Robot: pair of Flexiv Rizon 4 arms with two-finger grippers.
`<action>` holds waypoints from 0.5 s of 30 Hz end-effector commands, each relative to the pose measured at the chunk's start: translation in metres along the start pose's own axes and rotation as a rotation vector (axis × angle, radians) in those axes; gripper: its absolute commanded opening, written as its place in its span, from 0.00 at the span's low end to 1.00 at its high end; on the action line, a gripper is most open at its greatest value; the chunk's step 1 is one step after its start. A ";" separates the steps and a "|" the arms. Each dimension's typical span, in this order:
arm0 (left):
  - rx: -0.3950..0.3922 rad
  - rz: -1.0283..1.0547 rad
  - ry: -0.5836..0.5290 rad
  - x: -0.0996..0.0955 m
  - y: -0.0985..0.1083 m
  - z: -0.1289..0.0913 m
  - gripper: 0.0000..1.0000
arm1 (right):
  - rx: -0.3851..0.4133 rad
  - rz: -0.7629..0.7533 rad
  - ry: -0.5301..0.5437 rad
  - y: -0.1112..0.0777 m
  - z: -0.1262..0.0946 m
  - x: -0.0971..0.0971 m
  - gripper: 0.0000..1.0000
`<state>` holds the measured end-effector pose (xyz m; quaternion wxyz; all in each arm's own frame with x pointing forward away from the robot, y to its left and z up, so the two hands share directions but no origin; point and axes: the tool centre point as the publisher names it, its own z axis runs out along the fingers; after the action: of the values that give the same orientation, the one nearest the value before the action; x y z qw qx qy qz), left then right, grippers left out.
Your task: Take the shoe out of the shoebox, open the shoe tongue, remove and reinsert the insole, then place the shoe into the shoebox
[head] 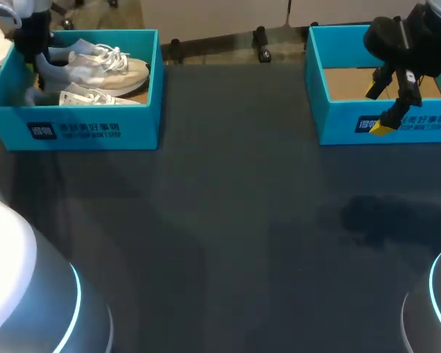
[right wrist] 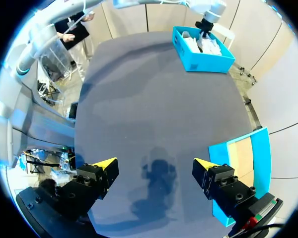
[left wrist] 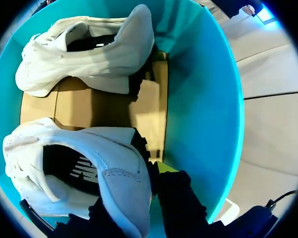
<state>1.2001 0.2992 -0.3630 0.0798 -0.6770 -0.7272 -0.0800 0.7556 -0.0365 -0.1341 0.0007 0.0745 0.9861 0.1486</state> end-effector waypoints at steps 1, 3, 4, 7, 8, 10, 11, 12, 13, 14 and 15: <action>0.012 0.000 0.001 -0.002 0.009 0.006 0.00 | 0.004 0.000 0.003 0.001 0.000 -0.002 1.00; 0.016 -0.001 0.003 -0.003 0.009 0.008 0.00 | 0.004 0.000 0.003 0.001 0.000 -0.002 1.00; 0.018 -0.002 0.004 -0.003 0.009 0.009 0.00 | 0.004 0.000 0.003 0.001 0.000 -0.002 1.00; 0.021 -0.002 0.009 -0.005 0.008 0.012 0.00 | 0.004 0.000 0.003 0.001 0.000 -0.002 1.00; 0.025 0.000 0.009 -0.005 0.008 0.013 0.00 | 0.004 0.000 0.003 0.001 0.000 -0.002 1.00; 0.024 0.012 0.008 -0.006 0.007 0.013 0.00 | 0.004 0.000 0.003 0.001 0.000 -0.002 1.00; 0.025 0.012 0.007 -0.006 0.006 0.013 0.00 | 0.004 0.000 0.003 0.001 0.000 -0.002 1.00; 0.024 0.012 0.007 -0.006 0.006 0.013 0.00 | 0.004 0.000 0.003 0.001 0.000 -0.002 1.00; 0.024 0.013 0.006 -0.006 0.005 0.013 0.07 | 0.004 0.000 0.003 0.001 0.000 -0.002 1.00; 0.024 0.014 0.006 -0.006 0.005 0.013 0.32 | 0.004 0.000 0.003 0.001 0.000 -0.002 1.00; 0.024 0.014 0.005 -0.006 0.005 0.012 0.45 | 0.004 0.000 0.003 0.001 0.000 -0.002 1.00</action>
<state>1.2028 0.2969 -0.3766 0.0877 -0.6808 -0.7235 -0.0730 0.7556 -0.0365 -0.1342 0.0007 0.0745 0.9861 0.1487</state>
